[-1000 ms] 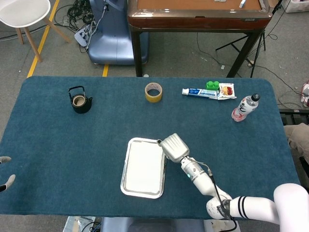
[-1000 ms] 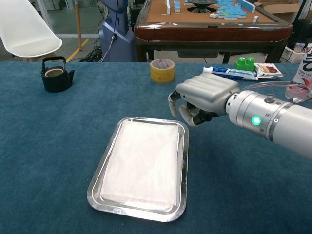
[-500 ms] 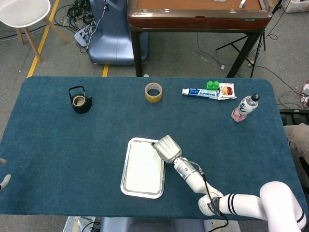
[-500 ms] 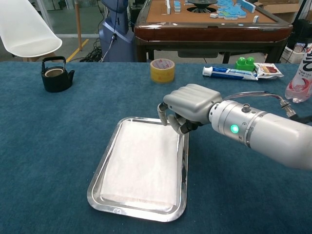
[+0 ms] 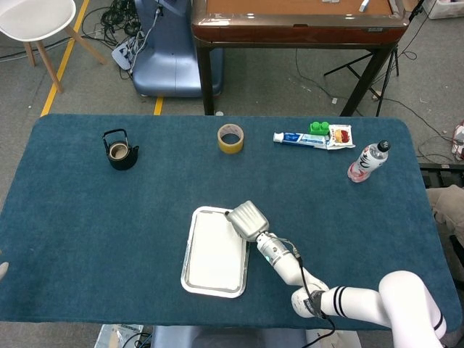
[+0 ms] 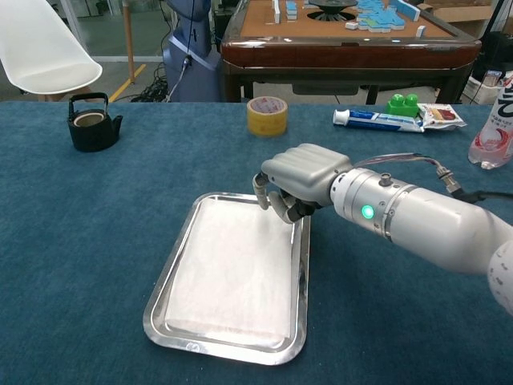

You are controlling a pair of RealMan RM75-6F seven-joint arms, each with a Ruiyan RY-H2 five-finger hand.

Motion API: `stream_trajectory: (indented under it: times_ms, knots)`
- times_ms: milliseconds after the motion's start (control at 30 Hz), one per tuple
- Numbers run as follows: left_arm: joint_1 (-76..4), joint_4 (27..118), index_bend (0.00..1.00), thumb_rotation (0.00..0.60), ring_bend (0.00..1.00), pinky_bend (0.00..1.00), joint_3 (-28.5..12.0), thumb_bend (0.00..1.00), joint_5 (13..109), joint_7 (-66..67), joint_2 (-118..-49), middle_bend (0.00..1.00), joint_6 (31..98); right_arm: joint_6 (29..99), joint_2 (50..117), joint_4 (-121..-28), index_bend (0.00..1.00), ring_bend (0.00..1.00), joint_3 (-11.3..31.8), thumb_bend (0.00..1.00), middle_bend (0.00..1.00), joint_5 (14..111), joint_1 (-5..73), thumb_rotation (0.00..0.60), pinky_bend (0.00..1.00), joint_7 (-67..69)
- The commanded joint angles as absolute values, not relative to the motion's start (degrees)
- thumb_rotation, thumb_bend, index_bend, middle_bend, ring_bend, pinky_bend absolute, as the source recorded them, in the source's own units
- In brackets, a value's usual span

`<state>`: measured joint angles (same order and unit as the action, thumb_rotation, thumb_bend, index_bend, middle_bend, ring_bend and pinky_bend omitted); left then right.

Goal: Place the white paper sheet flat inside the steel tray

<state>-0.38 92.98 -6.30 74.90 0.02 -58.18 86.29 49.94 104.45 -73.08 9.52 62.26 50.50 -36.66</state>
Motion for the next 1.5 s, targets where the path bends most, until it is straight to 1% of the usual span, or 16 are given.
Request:
stream_trajectory:
  times_ms: [33, 367, 567, 967, 1500]
  knots:
    - [-0.31, 93.07, 0.56, 0.600, 0.35, 0.56, -6.36, 0.24, 74.87, 0.00, -58.09, 0.47, 86.41, 49.83, 104.85, -72.72, 0.44, 1.00, 9.67, 0.77, 1.00, 62.18, 50.73, 0.600, 1.00, -36.15]
    - [-0.05, 93.25, 0.57, 0.600, 0.35, 0.56, -6.47, 0.24, 74.92, -0.46, -57.70, 0.47, 86.72, 49.63, 105.39, -71.92, 0.44, 1.00, 9.57, 0.77, 1.00, 61.61, 51.20, 0.600, 1.00, -36.02]
    - [-0.06, 93.07, 0.61, 0.600, 0.35, 0.56, -6.59, 0.24, 74.53, -0.37, -57.77, 0.47, 86.52, 49.34, 105.80, -70.93, 0.44, 1.00, 9.63, 0.77, 1.00, 61.35, 51.49, 0.600, 1.00, -35.56]
    - [0.04, 93.07, 0.61, 0.600, 0.35, 0.56, -6.75, 0.24, 74.33, -0.53, -57.66, 0.47, 86.57, 48.61, 106.41, -69.71, 0.44, 1.00, 9.37, 0.77, 1.00, 60.14, 51.92, 0.600, 1.00, -36.01]
    - [0.05, 92.86, 0.59, 0.600, 0.35, 0.56, -6.78, 0.24, 74.43, -0.47, -57.78, 0.47, 86.56, 48.33, 105.74, -70.67, 0.45, 1.00, 8.50, 0.77, 1.00, 57.94, 52.02, 0.600, 1.00, -38.16]
